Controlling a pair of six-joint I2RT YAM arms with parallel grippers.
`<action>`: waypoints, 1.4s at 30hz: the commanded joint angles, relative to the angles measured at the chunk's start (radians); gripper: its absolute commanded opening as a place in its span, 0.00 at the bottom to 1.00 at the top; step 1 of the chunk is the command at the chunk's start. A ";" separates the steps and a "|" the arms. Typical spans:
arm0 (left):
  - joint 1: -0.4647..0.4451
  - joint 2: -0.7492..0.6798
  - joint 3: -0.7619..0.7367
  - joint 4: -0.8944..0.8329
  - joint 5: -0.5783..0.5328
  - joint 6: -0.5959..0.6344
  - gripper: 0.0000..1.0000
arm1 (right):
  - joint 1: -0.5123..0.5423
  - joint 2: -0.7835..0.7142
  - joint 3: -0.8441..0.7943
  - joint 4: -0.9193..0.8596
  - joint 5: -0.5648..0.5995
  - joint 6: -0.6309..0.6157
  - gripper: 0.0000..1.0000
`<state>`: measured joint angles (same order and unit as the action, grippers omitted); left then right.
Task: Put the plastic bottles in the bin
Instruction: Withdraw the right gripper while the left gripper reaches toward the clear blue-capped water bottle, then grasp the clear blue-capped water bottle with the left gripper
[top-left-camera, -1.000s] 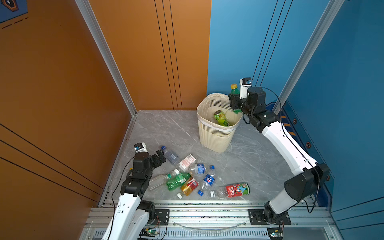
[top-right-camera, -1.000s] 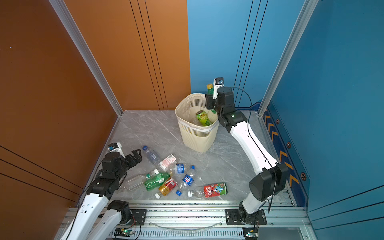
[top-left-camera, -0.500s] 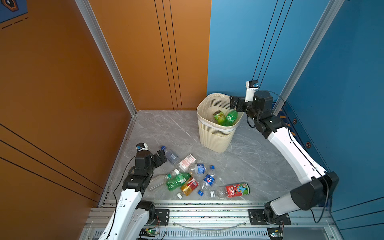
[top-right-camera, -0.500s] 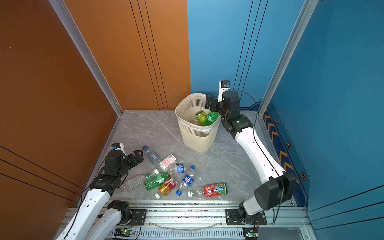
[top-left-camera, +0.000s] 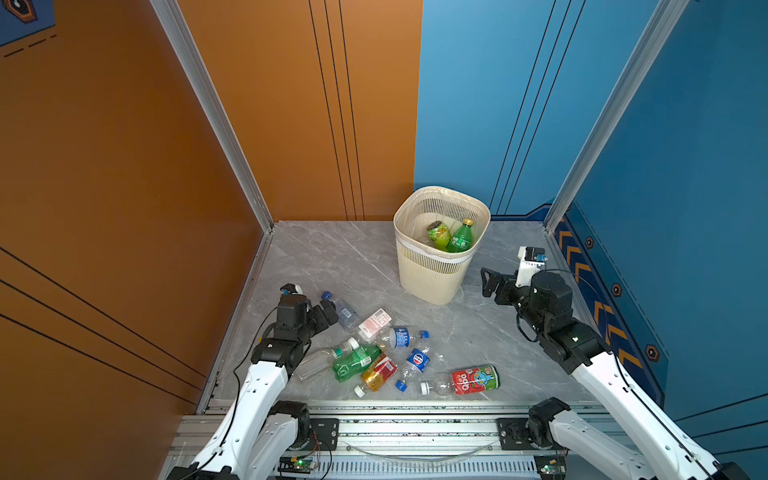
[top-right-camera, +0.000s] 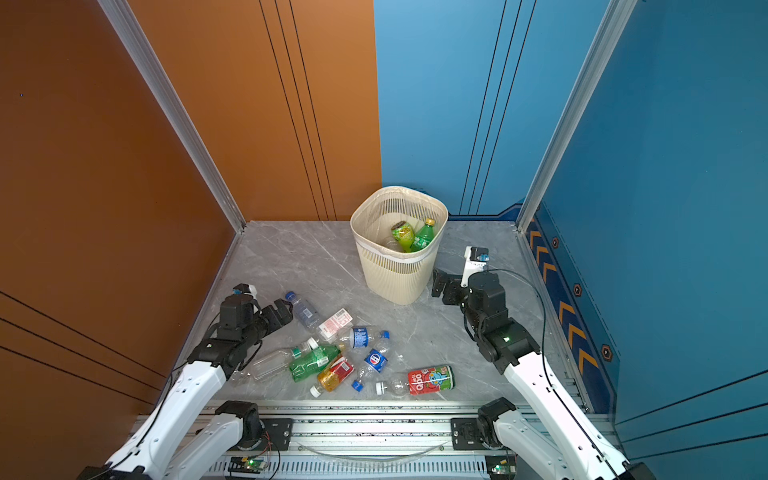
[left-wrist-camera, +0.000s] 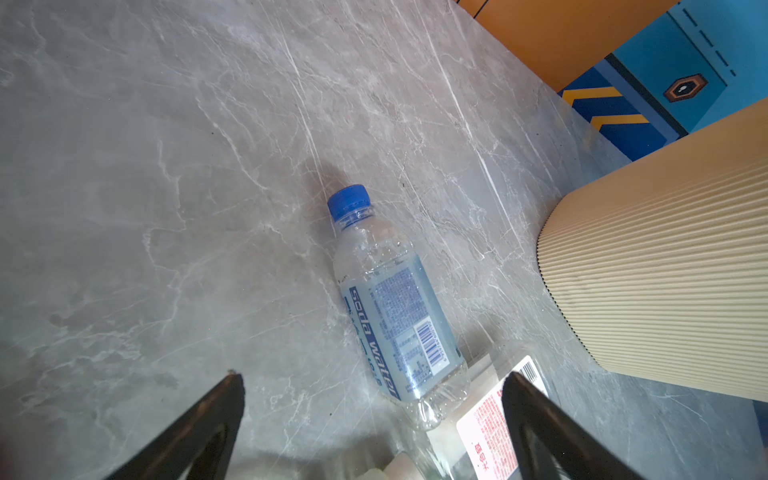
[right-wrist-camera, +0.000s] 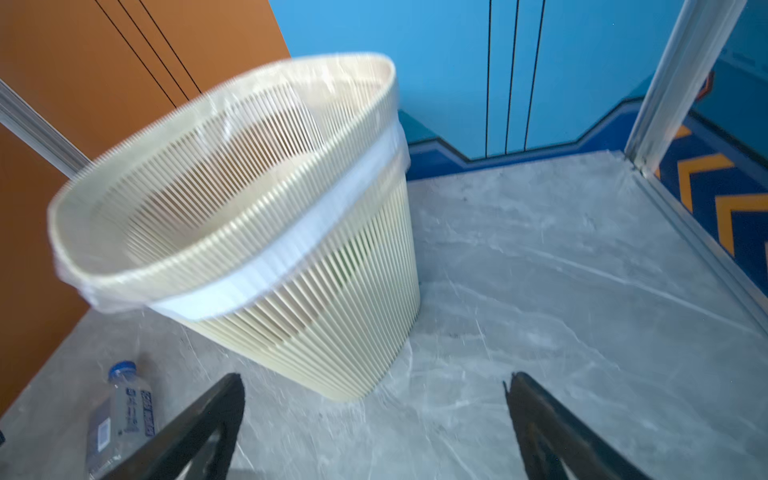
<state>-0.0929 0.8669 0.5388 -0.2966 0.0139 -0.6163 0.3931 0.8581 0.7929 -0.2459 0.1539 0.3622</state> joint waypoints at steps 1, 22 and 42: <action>-0.014 0.044 0.048 0.012 0.041 -0.022 0.98 | 0.003 -0.017 0.000 -0.038 0.017 0.026 1.00; -0.119 0.468 0.200 0.066 0.016 -0.039 0.96 | -0.009 -0.069 -0.052 -0.043 0.007 0.012 1.00; -0.113 0.645 0.257 0.176 0.067 -0.092 0.54 | -0.041 -0.081 -0.078 -0.033 -0.008 0.011 1.00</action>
<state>-0.2100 1.5234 0.7685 -0.1230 0.0612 -0.7044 0.3599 0.7937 0.7242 -0.2626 0.1535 0.3748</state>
